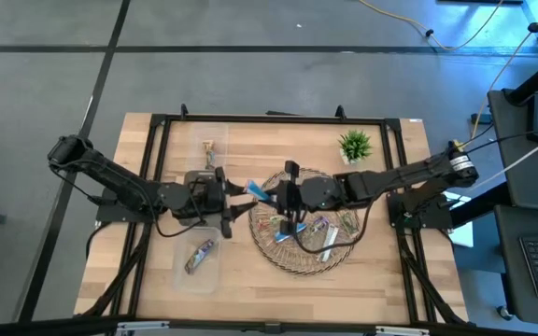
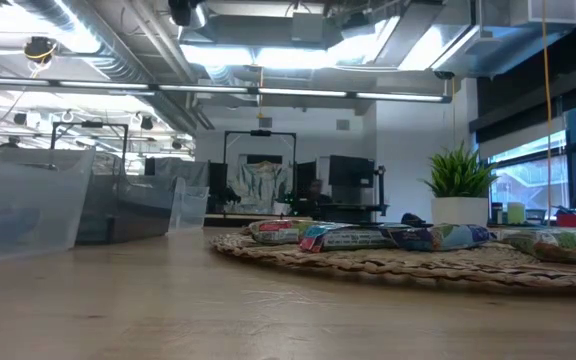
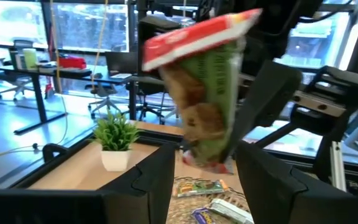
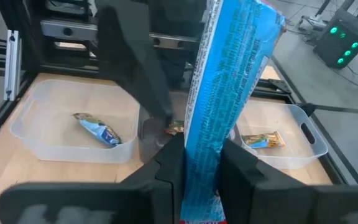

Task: Pick and place Granola Bars by type
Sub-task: Put the red granola bar into the black bin

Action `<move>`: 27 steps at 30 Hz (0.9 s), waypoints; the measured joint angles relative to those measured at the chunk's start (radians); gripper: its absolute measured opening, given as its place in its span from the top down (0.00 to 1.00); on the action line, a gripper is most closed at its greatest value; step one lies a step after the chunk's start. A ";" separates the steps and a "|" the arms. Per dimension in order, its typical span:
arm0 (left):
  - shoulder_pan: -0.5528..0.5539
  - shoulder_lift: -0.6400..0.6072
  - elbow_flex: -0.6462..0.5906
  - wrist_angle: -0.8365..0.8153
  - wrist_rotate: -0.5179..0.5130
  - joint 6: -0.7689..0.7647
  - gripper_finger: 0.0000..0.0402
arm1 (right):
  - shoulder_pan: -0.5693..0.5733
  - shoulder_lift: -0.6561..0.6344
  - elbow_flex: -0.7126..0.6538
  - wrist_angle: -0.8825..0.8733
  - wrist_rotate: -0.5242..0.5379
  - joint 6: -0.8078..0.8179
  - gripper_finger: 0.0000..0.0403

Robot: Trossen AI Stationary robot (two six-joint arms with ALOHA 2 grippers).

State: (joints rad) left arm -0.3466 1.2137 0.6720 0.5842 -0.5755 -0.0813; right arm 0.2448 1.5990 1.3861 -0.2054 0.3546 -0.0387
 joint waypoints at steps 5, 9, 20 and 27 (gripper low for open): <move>0.000 0.000 0.000 0.017 -0.006 -0.002 0.59 | 0.010 0.000 0.000 0.000 0.000 0.000 0.80; 0.004 0.000 0.000 0.036 0.041 -0.002 0.59 | 0.009 0.012 -0.001 0.006 -0.016 0.007 0.80; 0.022 0.000 0.000 0.042 0.073 -0.004 0.64 | 0.009 0.040 -0.001 0.025 -0.012 0.007 0.80; 0.022 0.000 0.000 0.040 0.073 0.010 0.73 | 0.009 0.040 -0.001 0.022 -0.010 0.004 0.80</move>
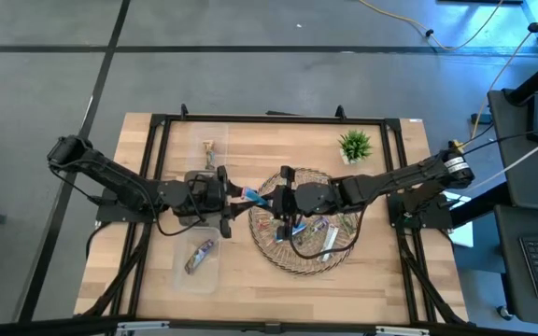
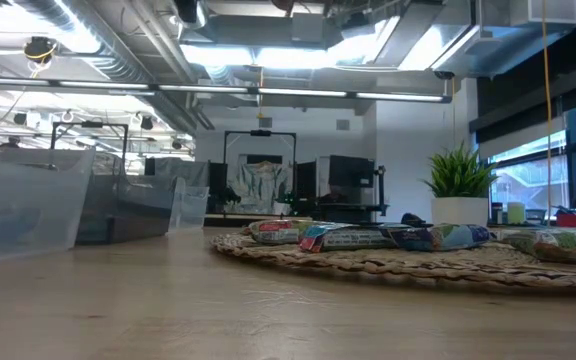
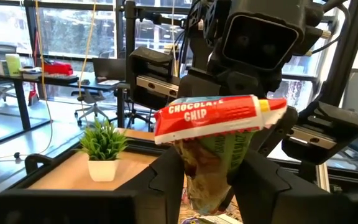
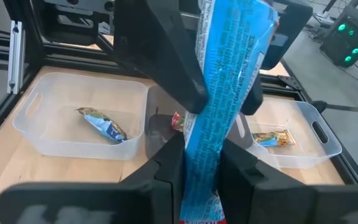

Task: Pick and place Granola Bars by type
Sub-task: Put the red granola bar into the black bin

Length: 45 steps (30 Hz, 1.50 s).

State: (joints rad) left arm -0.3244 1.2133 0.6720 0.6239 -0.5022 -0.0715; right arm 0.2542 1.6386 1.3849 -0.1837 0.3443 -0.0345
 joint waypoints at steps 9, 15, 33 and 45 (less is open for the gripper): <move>-0.001 0.000 0.000 -0.007 0.007 0.007 0.77 | -0.003 0.000 0.000 -0.007 -0.067 0.002 0.80; -0.001 0.000 0.000 -0.047 0.004 0.007 0.78 | -0.003 0.000 0.001 -0.046 -0.090 0.004 0.73; 0.000 -0.173 0.000 -0.669 -0.082 -0.426 0.78 | -0.042 0.001 0.001 -0.441 -0.070 0.190 0.25; 0.000 -0.203 0.000 -1.222 -0.027 -0.965 0.78 | -0.077 0.003 -0.141 -0.299 -0.082 0.191 0.27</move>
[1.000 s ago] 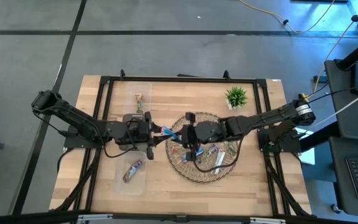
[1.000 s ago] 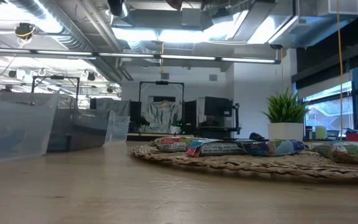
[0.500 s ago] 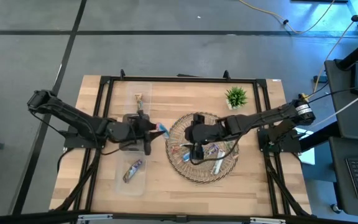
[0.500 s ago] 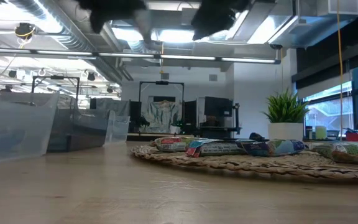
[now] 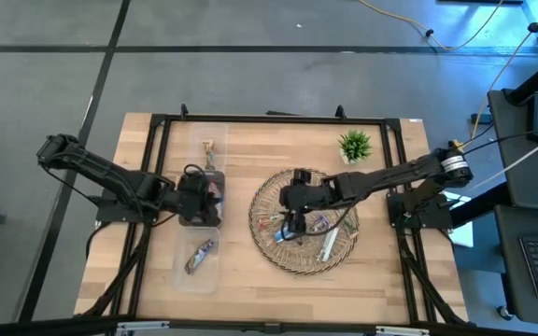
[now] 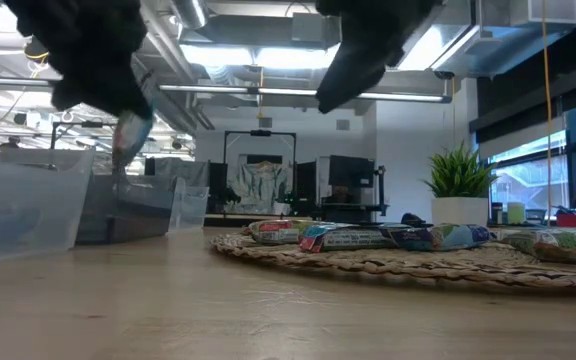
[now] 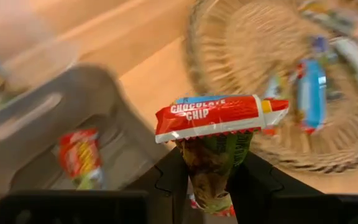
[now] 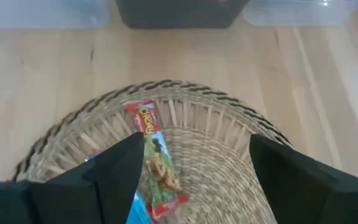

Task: Pick and place Granola Bars by type
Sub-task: Put the red granola bar into the black bin

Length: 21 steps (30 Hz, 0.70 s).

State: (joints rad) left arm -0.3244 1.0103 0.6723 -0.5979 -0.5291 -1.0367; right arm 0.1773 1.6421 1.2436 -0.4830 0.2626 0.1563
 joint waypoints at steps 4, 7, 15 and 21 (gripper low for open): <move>0.000 0.000 0.000 -0.063 0.025 -0.073 0.78 | -0.010 0.000 -0.070 0.086 -0.054 -0.001 0.27; 0.000 0.000 0.000 -0.108 0.032 -0.116 0.78 | -0.014 0.000 -0.121 0.168 -0.056 -0.003 0.27; 0.000 0.033 0.000 -0.177 0.061 -0.182 0.78 | -0.037 0.000 -0.299 0.395 -0.134 0.014 0.27; 0.000 0.068 0.000 -0.169 0.049 -0.181 0.78 | -0.037 0.000 -0.390 0.505 -0.133 -0.017 0.27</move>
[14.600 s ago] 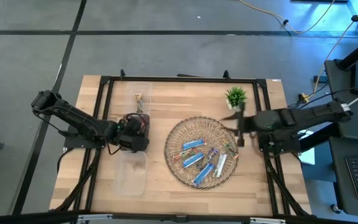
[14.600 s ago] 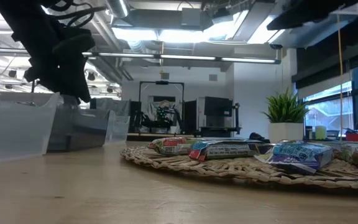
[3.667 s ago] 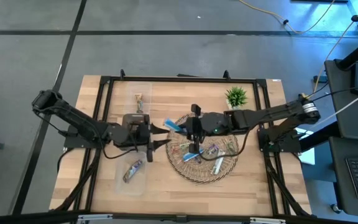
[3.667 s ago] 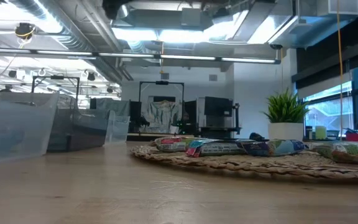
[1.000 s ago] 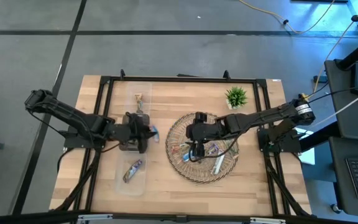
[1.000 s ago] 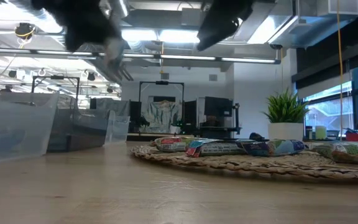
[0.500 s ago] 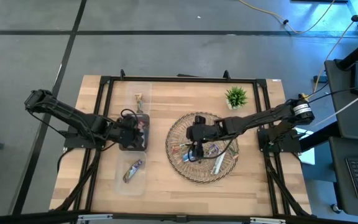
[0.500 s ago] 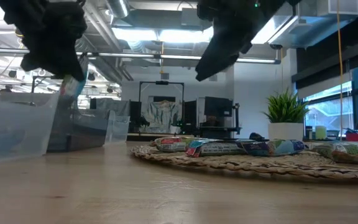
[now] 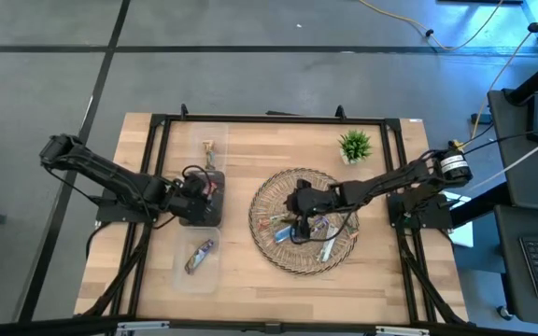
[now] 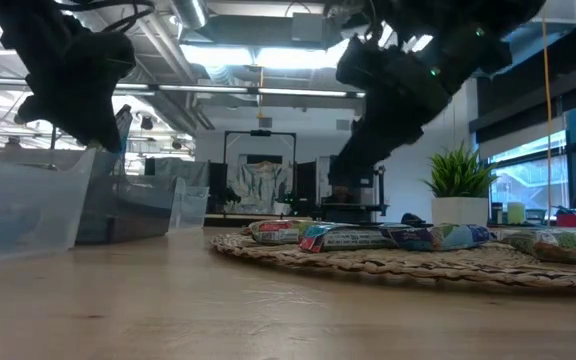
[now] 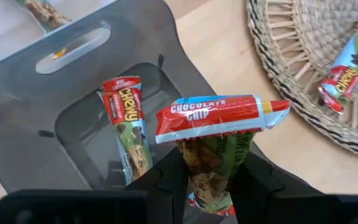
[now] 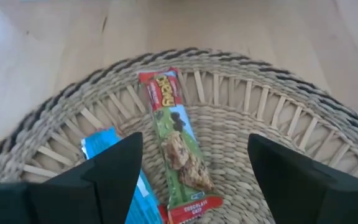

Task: Pick and place Granola Bars by type
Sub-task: Put the red granola bar into the black bin

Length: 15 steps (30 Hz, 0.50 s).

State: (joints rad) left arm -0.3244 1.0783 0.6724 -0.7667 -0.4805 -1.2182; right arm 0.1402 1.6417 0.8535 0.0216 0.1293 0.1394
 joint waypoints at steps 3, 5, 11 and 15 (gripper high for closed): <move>0.000 0.003 0.000 0.002 -0.023 0.000 0.78 | -0.002 0.016 -0.013 0.032 -0.001 -0.014 0.27; 0.000 0.003 0.000 0.001 -0.022 0.000 0.78 | -0.006 0.041 -0.012 0.043 -0.021 -0.013 0.27; 0.000 0.000 0.000 0.007 -0.022 0.000 0.78 | -0.013 0.146 0.051 0.047 -0.053 -0.014 0.27; 0.000 0.000 0.000 0.008 -0.021 0.001 0.77 | -0.015 0.187 0.096 0.000 -0.053 -0.030 0.27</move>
State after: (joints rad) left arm -0.3244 1.0782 0.6722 -0.7588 -0.5018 -1.2177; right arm 0.1249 1.8282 0.9492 0.0216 0.0765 0.1096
